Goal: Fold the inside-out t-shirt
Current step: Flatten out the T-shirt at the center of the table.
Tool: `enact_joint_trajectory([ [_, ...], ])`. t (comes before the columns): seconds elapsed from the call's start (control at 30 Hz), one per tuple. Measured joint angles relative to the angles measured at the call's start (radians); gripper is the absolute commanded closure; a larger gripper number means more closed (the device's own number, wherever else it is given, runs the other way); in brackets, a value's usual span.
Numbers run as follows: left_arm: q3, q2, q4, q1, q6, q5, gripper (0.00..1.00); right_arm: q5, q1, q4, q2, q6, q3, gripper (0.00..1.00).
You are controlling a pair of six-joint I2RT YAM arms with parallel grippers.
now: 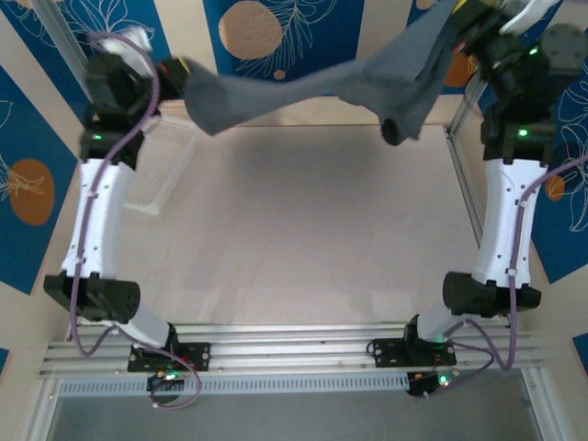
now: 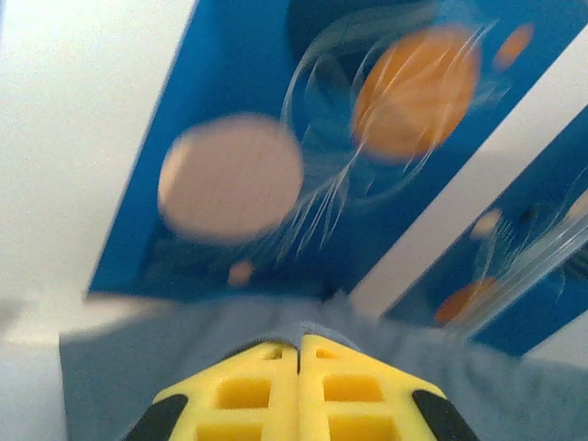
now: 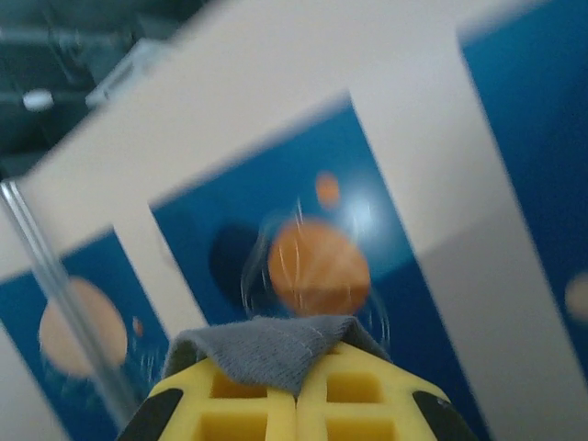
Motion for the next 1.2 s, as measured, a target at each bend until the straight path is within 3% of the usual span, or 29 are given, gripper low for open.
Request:
enact_joint_trajectory([
  [0.2, -0.605, 0.150, 0.157, -0.024, -0.002, 0.053, 1.00, -0.090, 0.018, 0.165, -0.078, 0.043, -0.892, 1.00],
  [0.3, -0.773, 0.165, 0.187, -0.047, -0.018, 0.053, 1.00, -0.089, 0.018, 0.139, -0.060, 0.081, -1.166, 1.00],
  [0.53, -0.906, 0.159, 0.342, -0.074, -0.082, 0.029, 1.00, -0.062, 0.021, 0.143, -0.137, 0.155, -1.238, 1.00],
  [0.67, -0.950, 0.080, 0.335, -0.074, -0.086, -0.022, 1.00, 0.020, 0.022, 0.027, -0.254, 0.227, -1.246, 1.00],
  [0.93, -0.968, -0.319, 0.133, -0.074, -0.090, -0.254, 0.98, 0.275, 0.028, -0.383, -0.815, 0.399, -1.354, 0.99],
  [1.07, -1.054, -0.492, 0.059, -0.074, -0.117, -0.315, 0.91, 0.325, 0.033, -0.594, -1.101, 0.461, -1.411, 0.84],
  [1.1, -1.088, -0.540, 0.035, -0.074, -0.125, -0.327, 0.83, 0.326, 0.035, -0.640, -1.159, 0.474, -1.427, 0.72],
  [1.13, -1.119, -0.590, 0.011, -0.074, -0.132, -0.339, 0.71, 0.324, 0.036, -0.681, -1.212, 0.489, -1.439, 0.53],
  [1.2, -1.172, -0.701, -0.040, -0.074, -0.143, -0.366, 0.37, 0.314, 0.039, -0.737, -1.315, 0.507, -1.451, 0.20],
])
